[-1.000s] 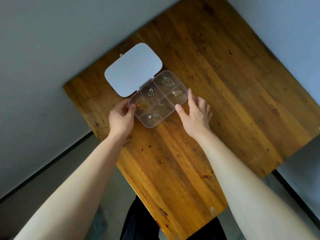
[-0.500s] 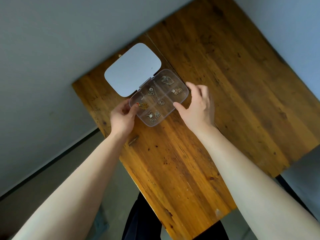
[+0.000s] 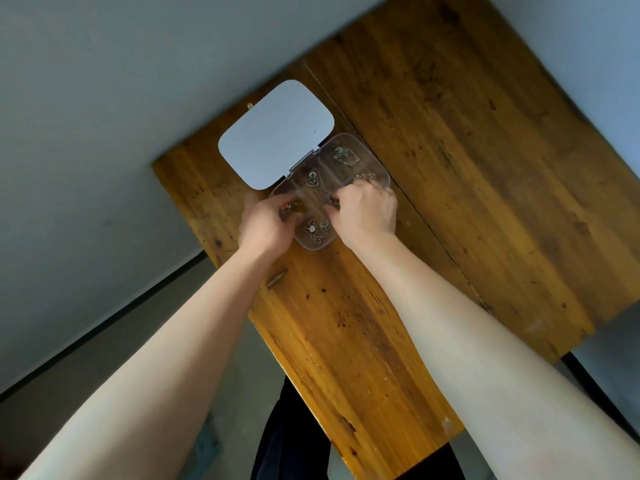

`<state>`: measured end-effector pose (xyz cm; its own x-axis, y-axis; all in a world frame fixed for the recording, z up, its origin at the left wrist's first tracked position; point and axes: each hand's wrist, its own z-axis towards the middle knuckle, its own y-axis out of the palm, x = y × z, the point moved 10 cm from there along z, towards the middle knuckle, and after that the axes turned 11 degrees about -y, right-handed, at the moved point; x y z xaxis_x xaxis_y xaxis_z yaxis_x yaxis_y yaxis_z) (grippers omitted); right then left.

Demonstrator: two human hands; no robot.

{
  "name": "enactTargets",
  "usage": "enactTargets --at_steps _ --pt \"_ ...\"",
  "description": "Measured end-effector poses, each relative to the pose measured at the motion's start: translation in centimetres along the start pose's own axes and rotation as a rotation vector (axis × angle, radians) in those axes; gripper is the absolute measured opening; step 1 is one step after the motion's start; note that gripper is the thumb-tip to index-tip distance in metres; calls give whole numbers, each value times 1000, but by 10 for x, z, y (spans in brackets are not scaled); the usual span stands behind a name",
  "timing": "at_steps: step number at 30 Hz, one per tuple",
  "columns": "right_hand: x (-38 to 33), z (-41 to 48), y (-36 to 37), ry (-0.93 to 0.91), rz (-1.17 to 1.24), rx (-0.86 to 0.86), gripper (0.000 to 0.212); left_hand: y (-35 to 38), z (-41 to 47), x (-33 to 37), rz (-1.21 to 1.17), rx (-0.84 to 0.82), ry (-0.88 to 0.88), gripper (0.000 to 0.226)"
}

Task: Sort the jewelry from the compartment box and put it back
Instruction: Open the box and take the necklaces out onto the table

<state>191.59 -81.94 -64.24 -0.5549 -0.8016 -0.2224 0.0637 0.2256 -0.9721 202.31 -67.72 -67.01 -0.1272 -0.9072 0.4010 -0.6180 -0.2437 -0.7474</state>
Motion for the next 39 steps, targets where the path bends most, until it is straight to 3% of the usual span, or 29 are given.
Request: enactTargets --at_steps 5,10,16,21,26,31,36,39 --pt "10 -4 5 112 155 49 25 8 -8 -6 -2 59 -5 34" --pt "11 -4 8 137 193 43 21 3 5 -4 -70 51 -76 21" --pt "18 -7 5 144 347 10 20 2 8 2 9 82 -96 13" --pt "23 -18 -14 151 540 107 14 5 6 0 27 106 -180 8" --pt "28 -33 -54 89 743 316 13 -6 -13 0 -330 133 -90 11" --pt "48 -52 -53 348 1298 325 20 -19 -47 -10 -795 151 -133 9" --pt "68 -71 -69 481 1615 404 14 -17 -71 -11 -898 163 -173 3" --pt "90 -93 -88 535 1783 514 17 -6 -87 11 -1025 34 -129 6"
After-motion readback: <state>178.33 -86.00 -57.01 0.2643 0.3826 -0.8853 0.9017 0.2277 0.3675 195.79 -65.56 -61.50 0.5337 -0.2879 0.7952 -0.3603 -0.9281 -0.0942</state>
